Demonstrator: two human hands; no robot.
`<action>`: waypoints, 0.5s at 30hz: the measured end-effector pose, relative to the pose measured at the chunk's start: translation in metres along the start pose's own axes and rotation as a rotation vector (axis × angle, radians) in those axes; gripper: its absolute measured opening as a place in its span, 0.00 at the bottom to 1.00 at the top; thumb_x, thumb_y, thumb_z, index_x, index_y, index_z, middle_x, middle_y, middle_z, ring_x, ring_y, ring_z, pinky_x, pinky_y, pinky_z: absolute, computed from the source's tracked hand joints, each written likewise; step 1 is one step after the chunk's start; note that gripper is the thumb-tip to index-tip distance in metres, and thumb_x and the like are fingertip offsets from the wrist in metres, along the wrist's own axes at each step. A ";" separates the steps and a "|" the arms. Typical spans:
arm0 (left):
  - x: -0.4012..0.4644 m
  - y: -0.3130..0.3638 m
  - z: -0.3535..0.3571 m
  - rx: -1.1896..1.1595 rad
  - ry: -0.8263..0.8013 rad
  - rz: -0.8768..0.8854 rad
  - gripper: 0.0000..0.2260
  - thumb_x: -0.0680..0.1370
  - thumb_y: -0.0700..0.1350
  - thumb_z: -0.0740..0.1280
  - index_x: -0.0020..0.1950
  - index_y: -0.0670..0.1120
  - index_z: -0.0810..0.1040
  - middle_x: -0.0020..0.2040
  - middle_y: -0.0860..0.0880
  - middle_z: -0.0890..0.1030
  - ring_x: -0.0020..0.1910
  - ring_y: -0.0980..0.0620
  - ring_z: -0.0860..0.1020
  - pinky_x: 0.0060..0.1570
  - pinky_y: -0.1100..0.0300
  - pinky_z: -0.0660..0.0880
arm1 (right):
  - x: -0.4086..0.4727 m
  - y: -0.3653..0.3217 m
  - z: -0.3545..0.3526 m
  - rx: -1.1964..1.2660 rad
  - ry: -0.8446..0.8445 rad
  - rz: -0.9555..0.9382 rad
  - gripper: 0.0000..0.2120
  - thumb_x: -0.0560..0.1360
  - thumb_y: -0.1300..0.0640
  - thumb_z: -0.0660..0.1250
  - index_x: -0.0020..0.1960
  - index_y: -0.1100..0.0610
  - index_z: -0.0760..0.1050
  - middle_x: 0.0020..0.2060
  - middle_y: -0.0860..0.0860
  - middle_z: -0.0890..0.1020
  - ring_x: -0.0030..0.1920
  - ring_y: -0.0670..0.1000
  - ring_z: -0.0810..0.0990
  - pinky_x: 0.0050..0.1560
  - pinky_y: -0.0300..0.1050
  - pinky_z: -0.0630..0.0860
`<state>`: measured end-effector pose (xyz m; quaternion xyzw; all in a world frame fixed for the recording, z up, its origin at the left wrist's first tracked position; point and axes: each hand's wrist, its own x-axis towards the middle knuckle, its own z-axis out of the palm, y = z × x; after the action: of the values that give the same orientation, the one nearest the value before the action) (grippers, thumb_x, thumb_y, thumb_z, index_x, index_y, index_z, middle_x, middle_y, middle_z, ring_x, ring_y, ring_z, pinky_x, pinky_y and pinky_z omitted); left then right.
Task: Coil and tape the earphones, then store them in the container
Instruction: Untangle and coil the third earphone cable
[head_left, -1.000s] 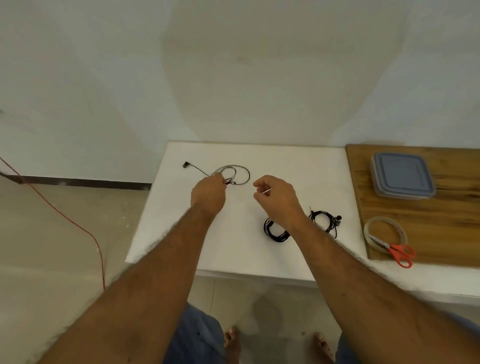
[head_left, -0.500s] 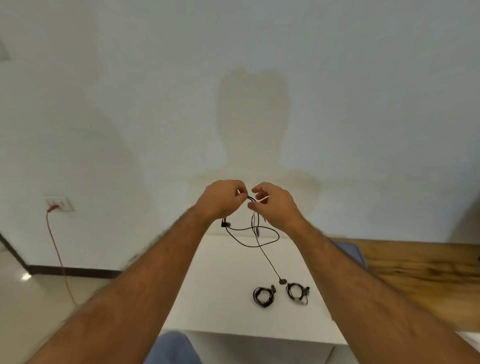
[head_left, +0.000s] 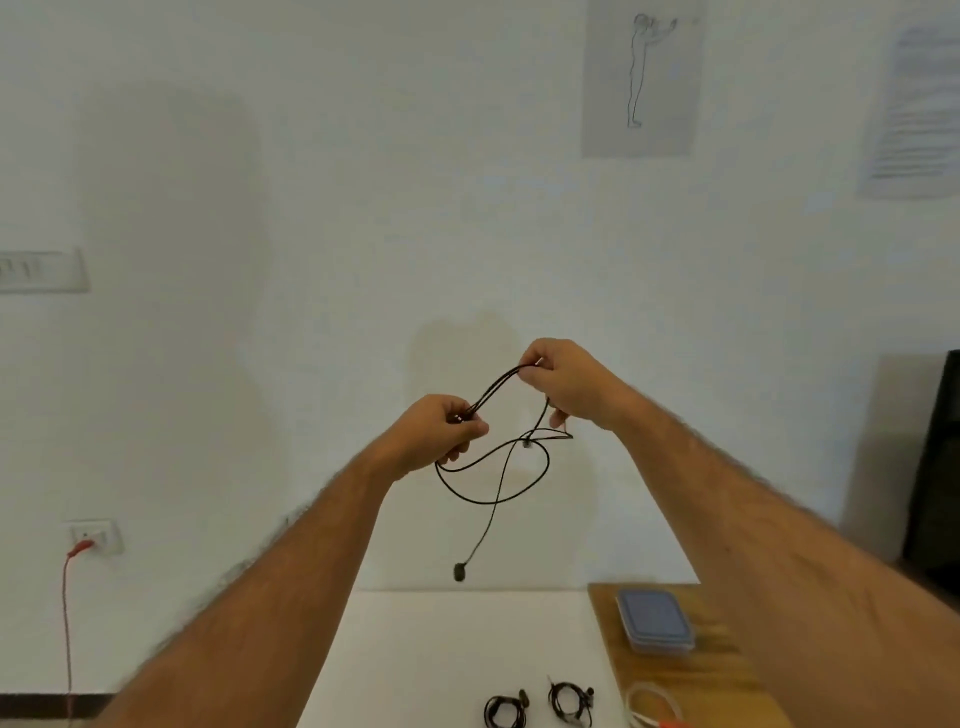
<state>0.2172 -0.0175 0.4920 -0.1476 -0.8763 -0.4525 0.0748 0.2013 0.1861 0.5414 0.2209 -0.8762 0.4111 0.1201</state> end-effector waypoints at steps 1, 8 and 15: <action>-0.001 0.003 -0.002 -0.009 0.001 0.000 0.07 0.78 0.46 0.69 0.45 0.43 0.79 0.31 0.51 0.77 0.28 0.55 0.72 0.30 0.64 0.69 | -0.001 -0.003 -0.005 0.025 -0.004 -0.002 0.05 0.78 0.59 0.64 0.51 0.60 0.76 0.32 0.50 0.69 0.27 0.48 0.68 0.27 0.42 0.74; 0.003 0.017 -0.004 -0.164 0.044 -0.001 0.10 0.77 0.48 0.70 0.40 0.46 0.76 0.27 0.53 0.75 0.26 0.56 0.69 0.28 0.64 0.64 | -0.003 -0.005 -0.025 0.512 -0.098 0.075 0.03 0.78 0.61 0.66 0.46 0.59 0.75 0.32 0.50 0.74 0.32 0.50 0.81 0.44 0.55 0.82; 0.021 0.014 -0.004 -0.090 0.263 -0.009 0.09 0.73 0.50 0.74 0.39 0.46 0.80 0.29 0.52 0.78 0.30 0.56 0.72 0.36 0.63 0.69 | 0.007 -0.001 -0.040 0.094 0.002 -0.023 0.04 0.73 0.60 0.72 0.43 0.60 0.80 0.26 0.48 0.68 0.22 0.43 0.64 0.24 0.35 0.63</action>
<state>0.2015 -0.0096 0.5106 -0.0863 -0.8382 -0.5073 0.1805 0.1967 0.2148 0.5701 0.2358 -0.8533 0.4506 0.1151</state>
